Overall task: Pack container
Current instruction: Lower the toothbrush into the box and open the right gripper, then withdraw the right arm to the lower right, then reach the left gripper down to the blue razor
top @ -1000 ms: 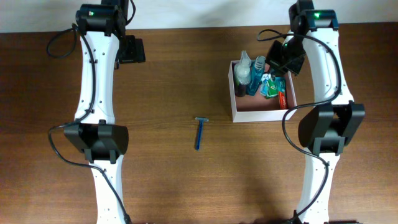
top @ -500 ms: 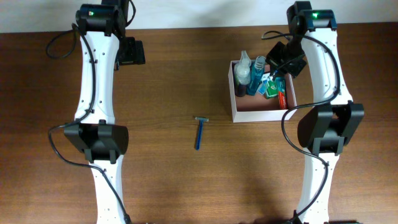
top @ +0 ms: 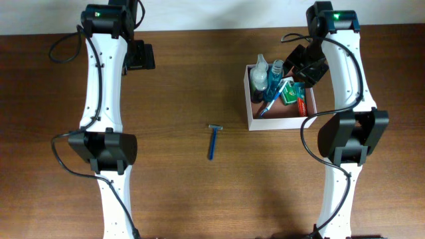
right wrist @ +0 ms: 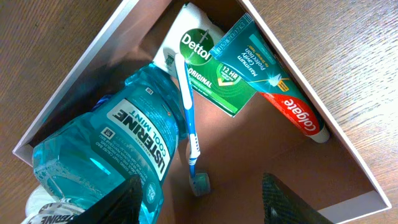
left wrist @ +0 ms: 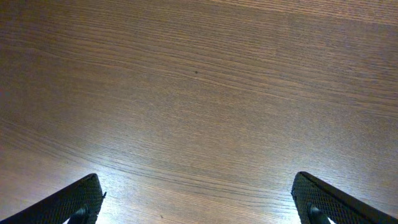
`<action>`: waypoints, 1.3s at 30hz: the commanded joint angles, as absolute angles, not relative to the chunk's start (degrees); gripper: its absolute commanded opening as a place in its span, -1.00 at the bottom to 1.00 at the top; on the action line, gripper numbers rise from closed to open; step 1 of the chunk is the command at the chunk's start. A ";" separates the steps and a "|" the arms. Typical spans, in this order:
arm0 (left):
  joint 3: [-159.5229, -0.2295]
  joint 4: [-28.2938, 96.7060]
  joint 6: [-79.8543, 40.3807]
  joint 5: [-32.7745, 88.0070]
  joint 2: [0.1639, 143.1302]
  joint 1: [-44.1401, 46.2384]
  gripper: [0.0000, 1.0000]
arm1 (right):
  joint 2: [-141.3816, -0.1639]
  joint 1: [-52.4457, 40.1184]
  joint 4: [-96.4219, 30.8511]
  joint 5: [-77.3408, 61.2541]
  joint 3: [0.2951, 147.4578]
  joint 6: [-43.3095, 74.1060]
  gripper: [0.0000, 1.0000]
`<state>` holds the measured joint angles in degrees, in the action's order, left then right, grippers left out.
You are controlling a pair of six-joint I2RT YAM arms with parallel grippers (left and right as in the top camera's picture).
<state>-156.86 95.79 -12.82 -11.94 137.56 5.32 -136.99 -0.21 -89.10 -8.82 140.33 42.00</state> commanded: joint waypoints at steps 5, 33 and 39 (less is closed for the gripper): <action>-156.73 95.88 -11.90 -11.75 136.09 5.23 0.99 | -132.70 3.68 -90.54 -7.35 144.84 41.80 0.14; -156.03 96.71 -11.88 3.73 136.11 5.54 0.98 | -126.41 47.75 -97.32 -6.76 148.79 39.20 0.98; -156.03 96.71 -8.45 4.69 136.09 9.93 0.96 | -126.50 47.53 -97.32 -6.76 148.68 39.09 0.97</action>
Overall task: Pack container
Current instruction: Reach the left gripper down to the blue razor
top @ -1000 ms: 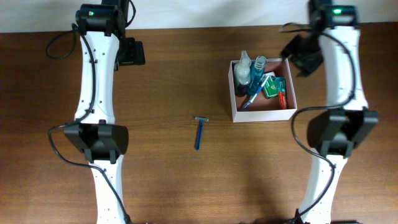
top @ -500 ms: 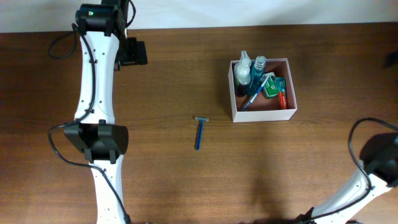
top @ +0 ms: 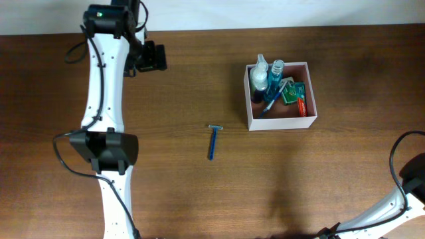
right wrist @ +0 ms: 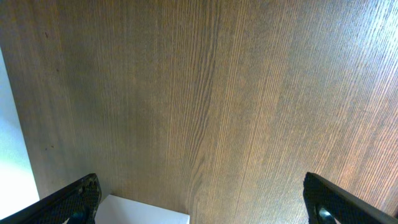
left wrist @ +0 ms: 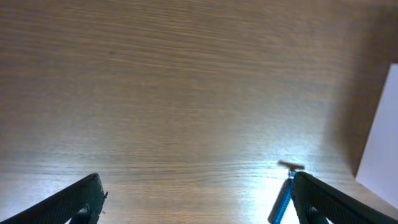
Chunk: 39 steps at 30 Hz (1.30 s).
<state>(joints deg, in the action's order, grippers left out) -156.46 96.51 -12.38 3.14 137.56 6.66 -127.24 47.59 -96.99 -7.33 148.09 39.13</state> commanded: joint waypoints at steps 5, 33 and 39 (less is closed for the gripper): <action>-156.03 96.71 -8.03 4.54 136.09 14.85 0.97 | -128.84 46.13 -96.49 -2.26 148.09 30.46 0.98; -128.51 96.71 -13.08 6.68 123.72 27.20 0.99 | -130.91 44.99 -96.88 -1.63 147.44 30.00 0.98; -121.30 94.39 -18.92 2.68 123.74 29.71 0.99 | -130.91 44.99 -96.88 -1.65 147.44 30.00 0.98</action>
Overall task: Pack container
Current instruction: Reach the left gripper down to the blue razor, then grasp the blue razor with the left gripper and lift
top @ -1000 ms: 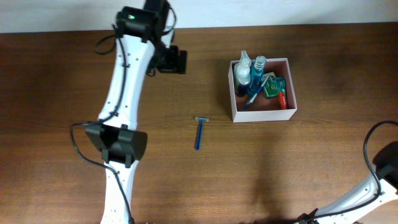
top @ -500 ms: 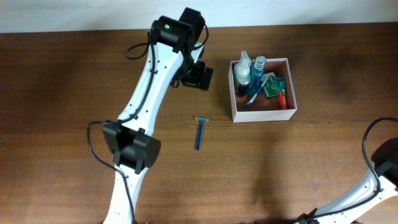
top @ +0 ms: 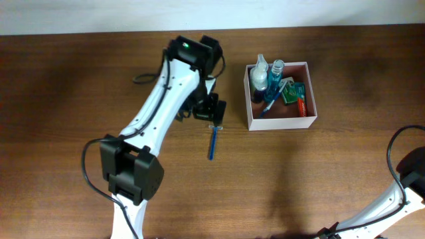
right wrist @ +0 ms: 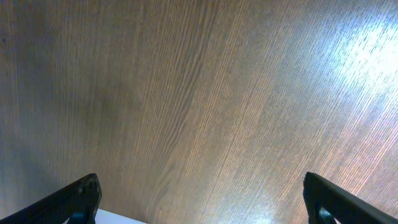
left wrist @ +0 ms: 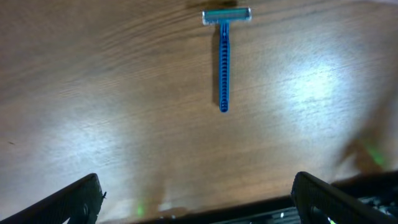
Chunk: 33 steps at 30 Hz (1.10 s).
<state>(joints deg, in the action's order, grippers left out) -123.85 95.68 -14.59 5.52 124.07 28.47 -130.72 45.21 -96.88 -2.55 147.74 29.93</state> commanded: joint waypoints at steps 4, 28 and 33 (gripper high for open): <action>-117.16 90.94 -21.65 1.69 123.74 30.41 0.99 | -130.91 44.99 -96.88 -1.65 147.44 30.00 0.98; -95.66 65.45 -19.70 1.69 123.79 31.29 0.99 | -130.91 44.99 -96.88 -1.65 147.44 30.00 0.98; -95.66 62.33 -20.40 1.67 123.96 34.13 0.99 | -130.91 44.99 -96.88 -1.65 147.44 30.00 0.98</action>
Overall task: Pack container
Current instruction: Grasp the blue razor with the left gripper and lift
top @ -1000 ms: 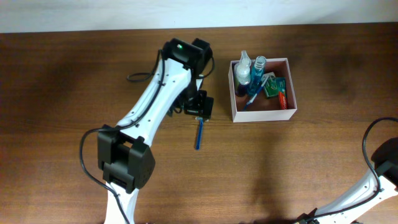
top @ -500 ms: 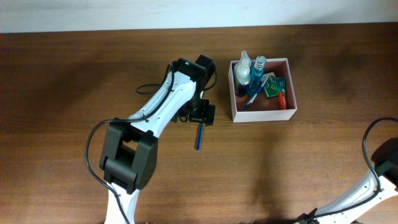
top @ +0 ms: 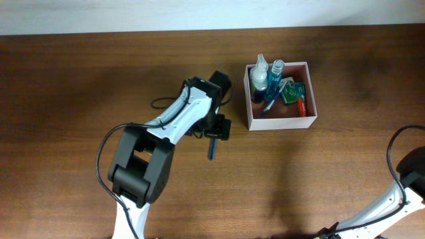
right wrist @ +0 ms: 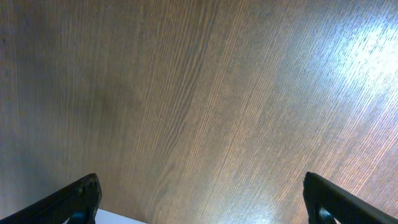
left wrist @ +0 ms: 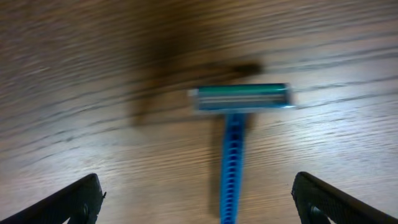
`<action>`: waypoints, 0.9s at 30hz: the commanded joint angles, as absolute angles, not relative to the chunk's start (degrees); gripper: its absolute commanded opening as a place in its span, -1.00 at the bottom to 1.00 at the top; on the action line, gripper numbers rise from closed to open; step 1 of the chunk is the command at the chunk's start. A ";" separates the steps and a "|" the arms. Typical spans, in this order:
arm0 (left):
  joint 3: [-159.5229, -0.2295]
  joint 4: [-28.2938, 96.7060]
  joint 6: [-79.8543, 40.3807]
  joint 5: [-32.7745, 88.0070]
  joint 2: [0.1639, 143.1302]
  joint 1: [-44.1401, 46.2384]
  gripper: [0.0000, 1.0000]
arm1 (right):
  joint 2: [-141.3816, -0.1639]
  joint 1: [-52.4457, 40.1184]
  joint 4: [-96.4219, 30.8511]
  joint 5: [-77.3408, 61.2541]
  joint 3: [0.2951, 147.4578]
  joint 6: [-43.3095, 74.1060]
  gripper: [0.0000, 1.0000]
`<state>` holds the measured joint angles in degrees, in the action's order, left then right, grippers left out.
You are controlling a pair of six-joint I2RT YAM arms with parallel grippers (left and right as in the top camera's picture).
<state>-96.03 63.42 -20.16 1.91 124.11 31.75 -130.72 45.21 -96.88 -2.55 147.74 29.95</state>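
A blue razor (top: 212, 149) lies on the wooden table, left of a white box (top: 281, 123) that holds toiletries. My left gripper (top: 216, 127) hangs over the razor's head and hides it in the overhead view. In the left wrist view the razor (left wrist: 239, 98) fills the middle, blurred. Its handle runs down between the wide-apart fingers of the left gripper (left wrist: 199, 205), which is open and touches nothing. My right gripper (right wrist: 202, 202) is open over bare wood and lies outside the overhead view.
Inside the box stand mouthwash bottles (top: 268, 76), with a toothbrush, a green soap pack (top: 290, 93) and toothpaste beside them. Part of the right arm (top: 413, 171) shows at the lower right edge. A cable (top: 166, 103) trails left of the left wrist.
My left gripper has come down close over the razor, which now looks much larger in its wrist view, handle between the open fingers. The right arm has not moved.
At first my left gripper sat at the back left and the right gripper was over the box. Then the right arm was off to the right and the left had the razor in sight. Later the left hung above the razor, and now close over it.
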 commanded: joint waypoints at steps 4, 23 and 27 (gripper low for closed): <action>-95.66 62.13 -23.86 1.72 125.38 35.07 0.99 | -130.91 44.99 -96.88 -1.65 147.44 30.00 0.98; -95.59 60.99 -23.73 1.74 129.88 34.46 0.99 | -130.91 44.99 -96.88 -1.65 147.44 30.00 0.98; -95.61 61.06 -23.73 1.72 130.06 34.46 0.99 | -130.91 44.99 -96.88 -1.65 147.44 30.00 0.98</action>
<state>-95.98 61.01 -23.42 1.32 127.72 34.85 -130.72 45.21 -96.88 -2.55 147.74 29.95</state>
